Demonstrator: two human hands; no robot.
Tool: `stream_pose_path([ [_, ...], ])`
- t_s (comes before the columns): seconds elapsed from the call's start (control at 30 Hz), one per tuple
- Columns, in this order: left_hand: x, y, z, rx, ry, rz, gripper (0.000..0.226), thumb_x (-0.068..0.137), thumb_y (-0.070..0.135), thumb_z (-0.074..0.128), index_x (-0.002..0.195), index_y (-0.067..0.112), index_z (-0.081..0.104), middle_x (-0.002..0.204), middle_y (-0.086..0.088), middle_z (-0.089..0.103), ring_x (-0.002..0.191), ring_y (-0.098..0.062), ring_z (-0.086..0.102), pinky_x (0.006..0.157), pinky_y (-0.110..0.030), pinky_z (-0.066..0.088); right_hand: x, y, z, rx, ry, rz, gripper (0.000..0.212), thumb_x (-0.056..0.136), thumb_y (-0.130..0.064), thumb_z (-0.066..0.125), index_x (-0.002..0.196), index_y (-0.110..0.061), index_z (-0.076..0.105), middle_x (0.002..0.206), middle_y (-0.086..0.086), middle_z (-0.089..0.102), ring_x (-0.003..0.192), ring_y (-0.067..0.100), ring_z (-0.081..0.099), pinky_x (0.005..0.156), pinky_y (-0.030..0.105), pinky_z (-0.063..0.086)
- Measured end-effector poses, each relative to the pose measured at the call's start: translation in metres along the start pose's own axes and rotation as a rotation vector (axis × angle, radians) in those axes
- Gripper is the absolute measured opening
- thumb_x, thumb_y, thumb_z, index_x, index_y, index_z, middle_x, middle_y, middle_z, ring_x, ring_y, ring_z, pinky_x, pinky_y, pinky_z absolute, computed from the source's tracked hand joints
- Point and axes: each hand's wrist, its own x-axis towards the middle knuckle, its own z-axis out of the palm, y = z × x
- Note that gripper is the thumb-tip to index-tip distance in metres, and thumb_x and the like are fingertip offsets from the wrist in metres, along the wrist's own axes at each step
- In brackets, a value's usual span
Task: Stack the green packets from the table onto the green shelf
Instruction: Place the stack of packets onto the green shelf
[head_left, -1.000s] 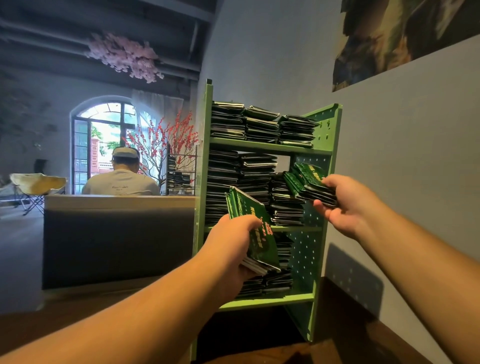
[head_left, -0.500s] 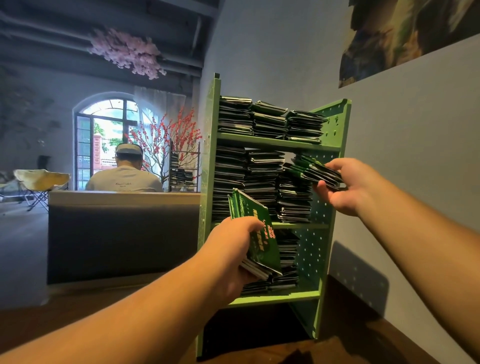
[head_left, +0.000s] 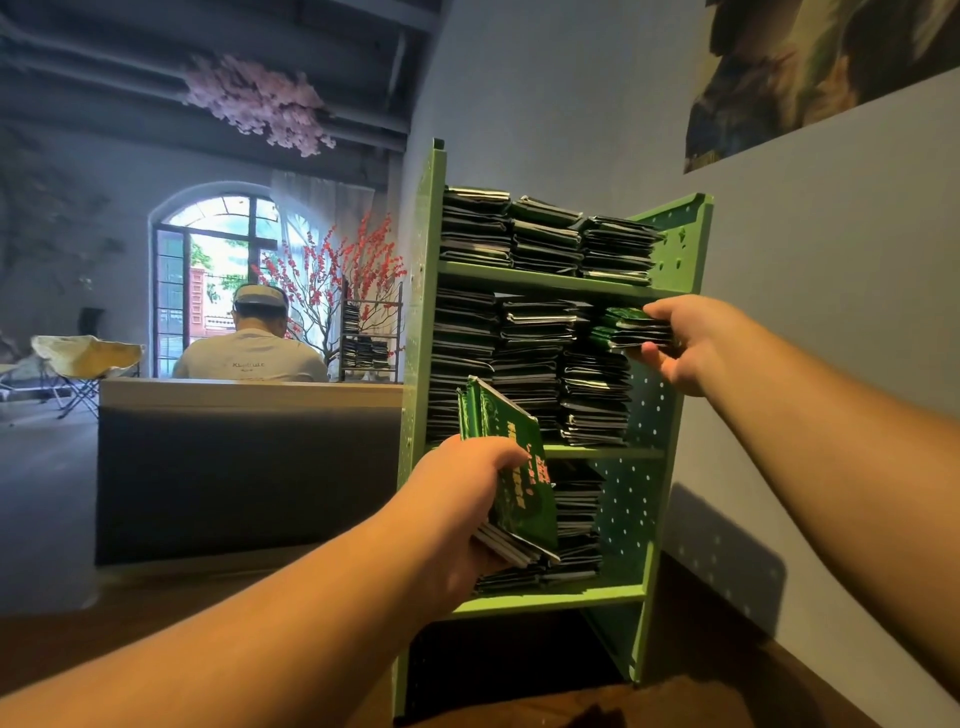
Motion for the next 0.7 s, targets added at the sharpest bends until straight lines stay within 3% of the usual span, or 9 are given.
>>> stream_pose_path([
  [0.17,0.003,-0.003,-0.005,0.011,0.004,-0.008,0.011,0.093,0.011,0.063,0.084,0.014,0.058,0.084,-0.011,0.063,0.094,-0.038,0.063,0.097,-0.066,0.051,0.024,0.002,0.006,-0.009,0.134,-0.096,0.032,0.089,-0.022,0.074,0.118,-0.009,0.065,0.117,0.012,0.067,0.089,0.024,0.071,0.037,0.017,0.047],
  [0.27,0.007,-0.003,-0.006,0.023,-0.007,-0.018,0.012,0.093,0.011,0.063,0.083,0.013,0.057,0.085,-0.012,0.062,0.104,-0.044,0.066,0.097,-0.065,0.051,0.031,0.004,0.012,-0.011,0.173,-0.125,0.033,0.087,-0.023,0.078,0.114,-0.008,0.067,0.108,0.011,0.069,0.077,0.019,0.071,0.039,0.017,0.048],
  [0.3,0.008,-0.004,-0.006,0.031,-0.011,-0.039,0.010,0.093,0.011,0.063,0.086,0.013,0.057,0.087,-0.012,0.063,0.104,-0.044,0.066,0.092,-0.064,0.054,0.026,0.004,0.015,-0.024,0.182,-0.129,0.033,0.088,-0.023,0.078,0.113,-0.007,0.066,0.102,0.009,0.069,0.074,0.017,0.071,0.040,0.019,0.051],
  [0.4,0.010,-0.005,-0.006,-0.028,-0.007,-0.140,0.010,0.095,0.011,0.062,0.104,0.011,0.058,0.094,-0.016,0.065,0.084,-0.034,0.067,0.054,-0.041,0.058,0.015,0.007,0.023,-0.034,0.200,-0.173,0.027,0.089,-0.019,0.078,0.106,-0.005,0.063,0.080,0.004,0.060,0.064,0.013,0.064,0.057,0.021,0.058],
  [0.47,0.010,-0.007,-0.006,-0.032,-0.021,-0.171,0.014,0.095,0.012,0.062,0.108,0.012,0.057,0.097,-0.018,0.065,0.080,-0.033,0.066,0.047,-0.034,0.054,0.012,0.010,0.026,-0.052,0.229,-0.205,0.027,0.089,-0.019,0.077,0.103,-0.005,0.058,0.074,0.002,0.055,0.069,0.014,0.064,0.062,0.024,0.055],
  [0.6,0.021,-0.009,-0.006,0.022,0.009,-0.152,0.010,0.096,0.010,0.061,0.105,0.010,0.057,0.088,-0.017,0.064,0.071,-0.029,0.064,0.037,-0.027,0.050,0.009,0.014,0.031,-0.173,0.293,-0.253,0.052,0.087,-0.032,0.079,0.125,-0.001,0.060,0.109,0.010,0.066,0.090,0.024,0.062,0.072,0.032,0.051],
  [0.7,0.017,-0.015,-0.011,0.059,-0.048,-0.149,0.012,0.097,0.008,0.059,0.109,0.010,0.058,0.092,-0.017,0.064,0.075,-0.029,0.064,0.035,-0.025,0.049,0.014,0.018,0.030,-0.248,0.272,-0.301,0.048,0.091,-0.035,0.074,0.125,-0.004,0.062,0.121,0.012,0.065,0.091,0.026,0.055,0.076,0.034,0.049],
])
